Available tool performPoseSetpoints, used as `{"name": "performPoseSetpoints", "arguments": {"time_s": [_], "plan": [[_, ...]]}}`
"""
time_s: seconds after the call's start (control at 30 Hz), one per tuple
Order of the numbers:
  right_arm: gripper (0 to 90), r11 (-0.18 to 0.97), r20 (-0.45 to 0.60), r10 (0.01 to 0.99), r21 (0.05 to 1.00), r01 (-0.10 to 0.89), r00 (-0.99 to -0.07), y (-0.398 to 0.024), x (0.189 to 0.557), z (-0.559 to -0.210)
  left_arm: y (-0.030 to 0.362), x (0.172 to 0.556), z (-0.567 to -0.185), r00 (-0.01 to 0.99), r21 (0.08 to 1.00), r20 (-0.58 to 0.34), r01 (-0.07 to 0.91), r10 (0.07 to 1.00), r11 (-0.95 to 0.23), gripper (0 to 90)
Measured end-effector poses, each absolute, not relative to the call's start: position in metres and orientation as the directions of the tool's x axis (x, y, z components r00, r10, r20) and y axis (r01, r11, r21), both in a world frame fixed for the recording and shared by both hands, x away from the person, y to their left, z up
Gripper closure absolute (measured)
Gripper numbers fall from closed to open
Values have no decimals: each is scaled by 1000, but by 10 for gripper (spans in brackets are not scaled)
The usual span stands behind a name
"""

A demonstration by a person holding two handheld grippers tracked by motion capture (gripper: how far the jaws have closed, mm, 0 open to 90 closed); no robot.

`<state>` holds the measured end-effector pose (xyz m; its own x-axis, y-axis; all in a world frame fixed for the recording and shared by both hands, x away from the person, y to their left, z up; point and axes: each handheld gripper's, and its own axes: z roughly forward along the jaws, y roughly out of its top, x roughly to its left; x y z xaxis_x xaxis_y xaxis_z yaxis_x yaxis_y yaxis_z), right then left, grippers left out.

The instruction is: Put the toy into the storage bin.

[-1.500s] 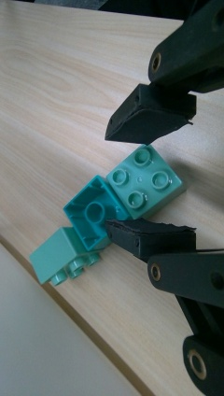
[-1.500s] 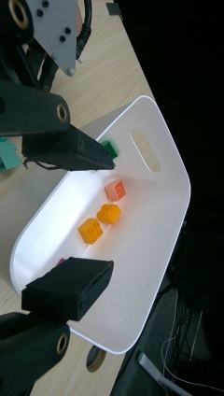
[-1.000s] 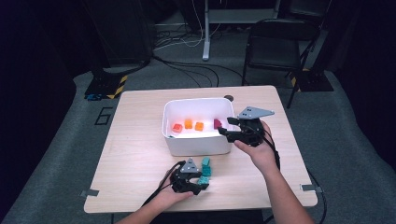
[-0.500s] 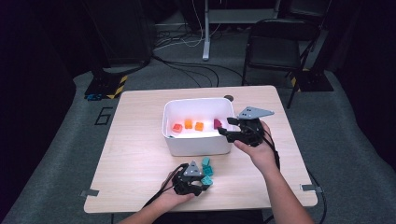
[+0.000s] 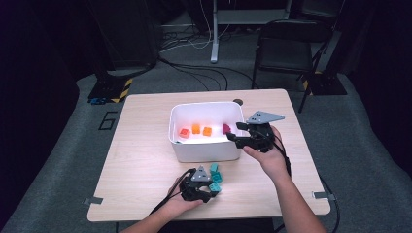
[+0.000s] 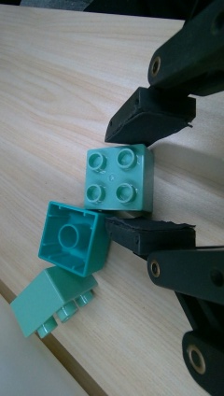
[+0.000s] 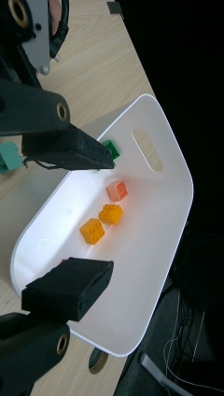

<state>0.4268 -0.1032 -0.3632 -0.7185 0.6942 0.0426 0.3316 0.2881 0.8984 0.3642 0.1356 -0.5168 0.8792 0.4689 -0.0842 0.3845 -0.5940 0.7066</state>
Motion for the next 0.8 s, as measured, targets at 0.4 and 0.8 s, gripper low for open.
{"name": "performPoseSetpoints", "arguments": {"time_s": [0.4,0.8], "plan": [[431,287,45,695,898,334,-718,-104,427,-364,142,365,-507,887,715,-80,369,456,-593,585],[431,288,45,694,897,335,-718,-104,427,-364,152,370,-486,885,728,-94,373,456,-575,586]]}}
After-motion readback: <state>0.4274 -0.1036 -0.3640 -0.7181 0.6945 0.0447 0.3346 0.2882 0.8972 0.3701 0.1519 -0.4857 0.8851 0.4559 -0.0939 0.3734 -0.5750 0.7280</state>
